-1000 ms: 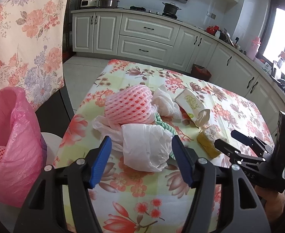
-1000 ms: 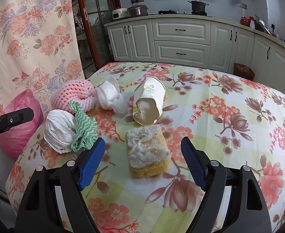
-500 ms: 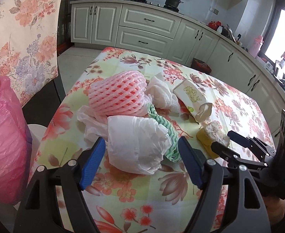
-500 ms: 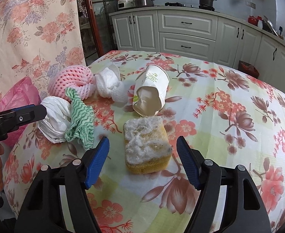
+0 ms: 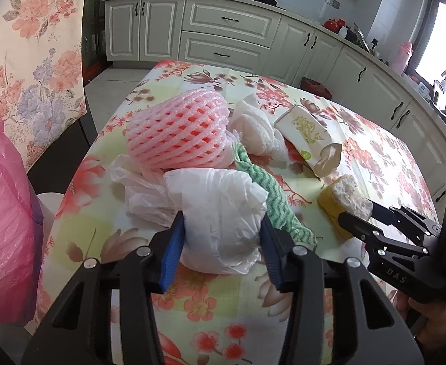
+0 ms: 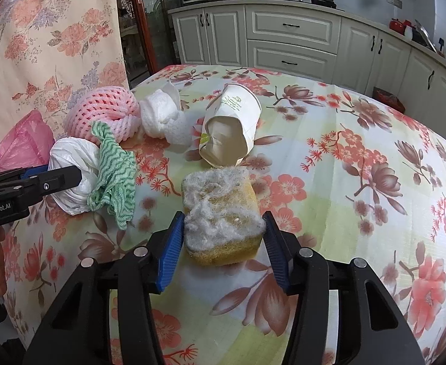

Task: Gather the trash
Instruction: 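Lift the plastic bag and sponge and carry both over the pink bin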

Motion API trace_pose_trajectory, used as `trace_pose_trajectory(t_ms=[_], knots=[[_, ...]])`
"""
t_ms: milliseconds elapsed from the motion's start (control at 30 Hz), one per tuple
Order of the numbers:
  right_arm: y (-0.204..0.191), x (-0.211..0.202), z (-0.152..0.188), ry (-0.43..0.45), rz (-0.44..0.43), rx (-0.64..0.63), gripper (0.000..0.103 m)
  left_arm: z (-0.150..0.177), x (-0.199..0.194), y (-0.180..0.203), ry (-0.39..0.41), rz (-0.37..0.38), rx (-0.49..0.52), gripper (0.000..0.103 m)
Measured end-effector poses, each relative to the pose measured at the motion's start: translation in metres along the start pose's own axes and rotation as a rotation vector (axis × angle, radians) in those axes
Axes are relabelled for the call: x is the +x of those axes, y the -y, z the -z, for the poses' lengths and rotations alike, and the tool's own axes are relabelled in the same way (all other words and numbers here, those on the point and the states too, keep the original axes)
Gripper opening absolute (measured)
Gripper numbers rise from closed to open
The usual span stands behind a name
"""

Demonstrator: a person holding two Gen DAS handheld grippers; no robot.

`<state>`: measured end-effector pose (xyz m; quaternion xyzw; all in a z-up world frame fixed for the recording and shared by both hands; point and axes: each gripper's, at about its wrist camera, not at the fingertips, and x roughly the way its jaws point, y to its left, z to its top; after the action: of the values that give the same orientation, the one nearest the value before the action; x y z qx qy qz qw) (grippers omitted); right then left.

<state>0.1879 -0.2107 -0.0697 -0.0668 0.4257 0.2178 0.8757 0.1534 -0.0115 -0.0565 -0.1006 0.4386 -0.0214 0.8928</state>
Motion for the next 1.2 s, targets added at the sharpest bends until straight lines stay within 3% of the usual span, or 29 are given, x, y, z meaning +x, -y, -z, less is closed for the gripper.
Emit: trace_pose_trajectory(t_ms=[467,1200], knots=[[0.001,-0.034,0.004,0.065,0.027,0.044,0.046,0.009,-0.042,-0.003,0.058,0.04,0.012,0.041],[-0.027,-0.095,-0.013,0.189,0.031,0.027,0.046,0.005,-0.127,-0.038,0.207,0.01,-0.018,0.041]])
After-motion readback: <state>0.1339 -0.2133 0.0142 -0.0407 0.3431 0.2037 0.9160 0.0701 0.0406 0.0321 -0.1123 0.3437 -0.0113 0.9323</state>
